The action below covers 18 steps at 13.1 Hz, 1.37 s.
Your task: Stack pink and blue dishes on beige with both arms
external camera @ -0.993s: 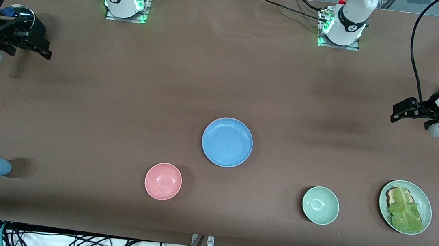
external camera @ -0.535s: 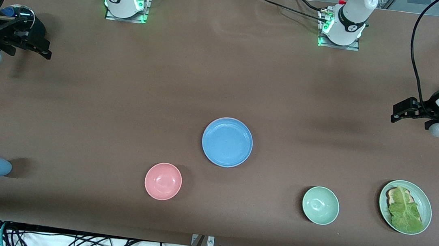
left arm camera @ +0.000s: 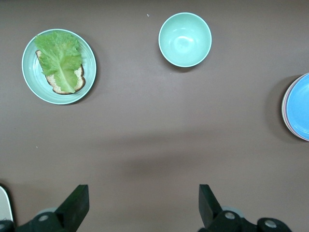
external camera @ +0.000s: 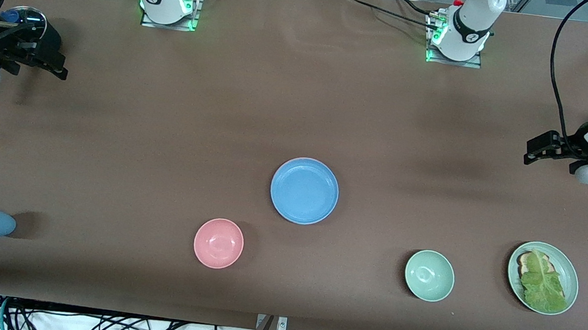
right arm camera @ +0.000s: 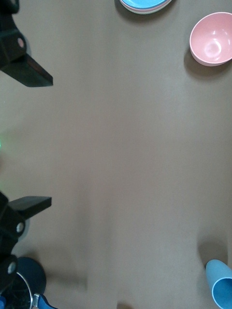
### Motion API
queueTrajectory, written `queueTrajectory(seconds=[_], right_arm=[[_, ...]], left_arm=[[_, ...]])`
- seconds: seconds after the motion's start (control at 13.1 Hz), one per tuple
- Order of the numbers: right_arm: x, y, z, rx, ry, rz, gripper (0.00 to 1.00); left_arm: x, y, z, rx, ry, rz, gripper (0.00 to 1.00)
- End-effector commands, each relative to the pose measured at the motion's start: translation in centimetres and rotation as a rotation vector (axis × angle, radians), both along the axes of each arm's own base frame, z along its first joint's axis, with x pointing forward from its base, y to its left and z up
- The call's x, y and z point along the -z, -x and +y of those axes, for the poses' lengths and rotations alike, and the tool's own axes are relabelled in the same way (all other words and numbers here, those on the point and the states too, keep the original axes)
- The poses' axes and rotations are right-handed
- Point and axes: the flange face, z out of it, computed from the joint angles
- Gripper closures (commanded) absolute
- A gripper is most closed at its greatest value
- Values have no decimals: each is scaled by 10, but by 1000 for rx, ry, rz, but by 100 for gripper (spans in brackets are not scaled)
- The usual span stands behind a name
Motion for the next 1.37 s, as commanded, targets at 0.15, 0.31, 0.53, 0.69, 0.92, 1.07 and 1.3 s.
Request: queueTrajectory(seconds=[0.15, 0.31, 0.53, 0.69, 0.92, 1.07, 1.3], right_arm=[[-2, -2, -5, -5, 2, -12, 0], [0, -5, -1, -13, 1, -16, 0], [0, -4, -1, -13, 3, -15, 0], [0, -5, -11, 5, 1, -15, 0], [7, -9, -17, 32, 11, -10, 0], [7, -9, -17, 30, 10, -9, 0], [4, -8, -16, 29, 11, -13, 0]], left_arm=[[-7, -1, 1, 6, 11, -8, 0], [-6, -1, 1, 6, 11, -7, 0], [-5, -1, 0, 7, 11, -2, 0], [-5, -1, 0, 7, 11, -1, 0], [-5, 0, 1, 6, 11, 1, 0], [-5, 0, 2, 4, 11, 1, 0], [-4, 0, 2, 4, 9, 2, 0]])
